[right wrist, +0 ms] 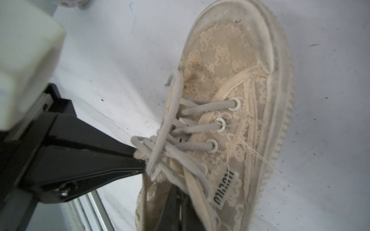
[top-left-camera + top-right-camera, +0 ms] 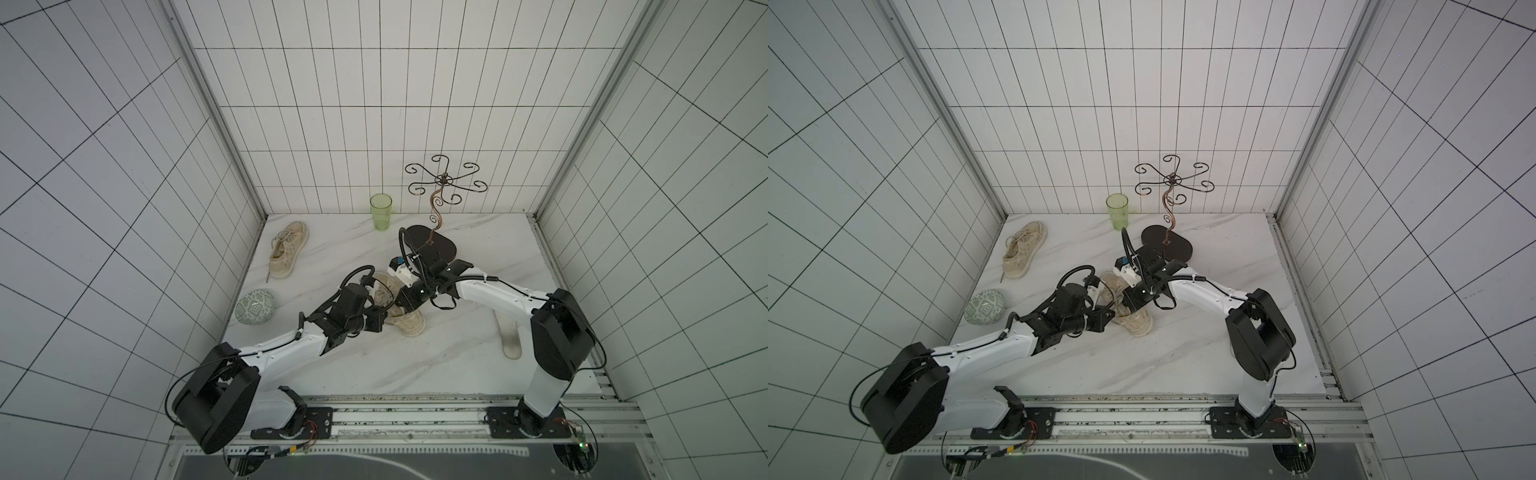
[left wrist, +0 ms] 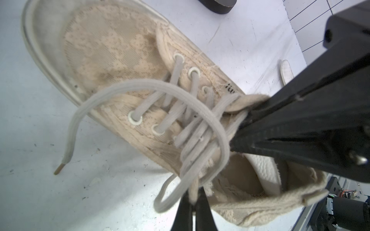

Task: Remove the insole from the shoe

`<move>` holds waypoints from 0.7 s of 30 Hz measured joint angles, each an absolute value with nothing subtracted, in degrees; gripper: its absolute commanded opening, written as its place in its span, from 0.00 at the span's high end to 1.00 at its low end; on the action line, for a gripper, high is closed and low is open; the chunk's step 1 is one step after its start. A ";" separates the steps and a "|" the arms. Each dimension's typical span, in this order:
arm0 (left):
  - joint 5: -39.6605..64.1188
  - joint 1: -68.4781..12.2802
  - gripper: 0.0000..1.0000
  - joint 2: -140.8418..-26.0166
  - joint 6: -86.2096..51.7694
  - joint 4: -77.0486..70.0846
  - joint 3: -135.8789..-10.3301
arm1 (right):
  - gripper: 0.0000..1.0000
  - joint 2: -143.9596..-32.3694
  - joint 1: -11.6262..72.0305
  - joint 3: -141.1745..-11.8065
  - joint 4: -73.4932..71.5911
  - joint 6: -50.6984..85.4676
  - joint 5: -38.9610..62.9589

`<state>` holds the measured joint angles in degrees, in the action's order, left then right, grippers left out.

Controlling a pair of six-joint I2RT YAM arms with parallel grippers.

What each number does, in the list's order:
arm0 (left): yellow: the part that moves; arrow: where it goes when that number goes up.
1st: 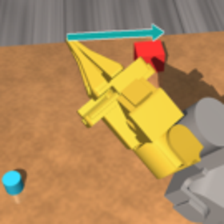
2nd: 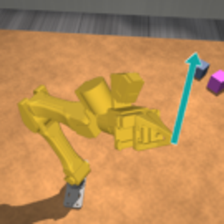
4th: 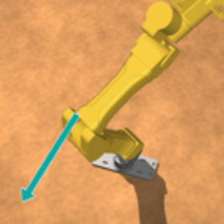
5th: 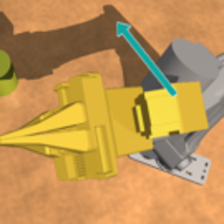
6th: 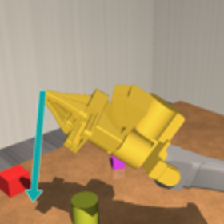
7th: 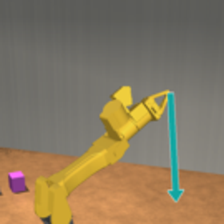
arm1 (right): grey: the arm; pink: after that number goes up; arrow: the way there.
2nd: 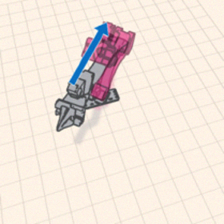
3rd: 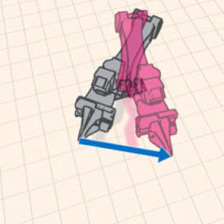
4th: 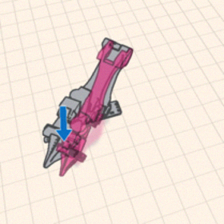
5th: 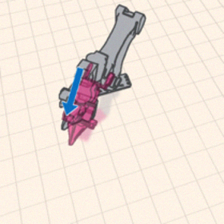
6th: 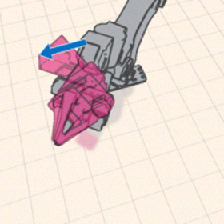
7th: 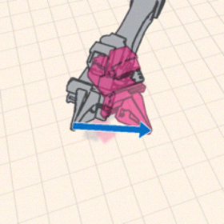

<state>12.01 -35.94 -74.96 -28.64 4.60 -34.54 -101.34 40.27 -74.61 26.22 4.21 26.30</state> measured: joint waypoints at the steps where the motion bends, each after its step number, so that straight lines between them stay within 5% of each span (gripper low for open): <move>1: 11.94 -35.94 1.00 -75.40 -28.45 4.95 -35.18 | 1.00 -101.01 40.01 -73.91 25.19 4.82 27.64; 21: 6.98 -38.44 1.00 -81.03 -25.41 5.19 -40.64 | 1.00 -97.65 31.79 -52.75 -17.32 38.98 48.38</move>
<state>6.98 -38.44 -81.03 -25.41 5.19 -40.64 -97.65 31.79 -52.75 -17.32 38.98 48.38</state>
